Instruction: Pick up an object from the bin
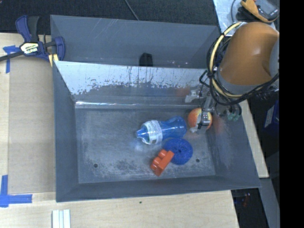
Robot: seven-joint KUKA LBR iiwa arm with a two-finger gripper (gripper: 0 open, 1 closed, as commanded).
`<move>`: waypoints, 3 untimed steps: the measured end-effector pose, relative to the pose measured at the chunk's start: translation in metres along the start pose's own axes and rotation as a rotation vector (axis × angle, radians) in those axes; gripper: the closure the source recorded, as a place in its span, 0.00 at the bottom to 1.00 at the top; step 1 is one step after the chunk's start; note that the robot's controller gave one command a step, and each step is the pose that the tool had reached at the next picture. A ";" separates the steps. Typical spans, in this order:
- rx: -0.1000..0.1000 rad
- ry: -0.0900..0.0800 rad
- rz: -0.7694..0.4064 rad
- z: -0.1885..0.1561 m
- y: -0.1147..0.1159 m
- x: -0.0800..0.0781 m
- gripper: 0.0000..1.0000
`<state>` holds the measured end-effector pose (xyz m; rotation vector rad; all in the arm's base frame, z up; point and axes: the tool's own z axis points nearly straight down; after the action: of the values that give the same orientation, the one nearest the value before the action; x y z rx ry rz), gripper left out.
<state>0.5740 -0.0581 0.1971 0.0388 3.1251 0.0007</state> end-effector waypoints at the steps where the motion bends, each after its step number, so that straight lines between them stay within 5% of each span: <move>1: 0.002 -0.008 -0.113 -0.001 -0.023 -0.024 0.00; 3: 0.001 -0.007 0.091 0.069 0.036 -0.029 0.00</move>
Offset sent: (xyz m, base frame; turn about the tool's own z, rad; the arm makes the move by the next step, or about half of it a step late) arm 0.0429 0.0564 -0.0588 0.1281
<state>0.6052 -0.0230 0.1284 0.1808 3.1132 0.0005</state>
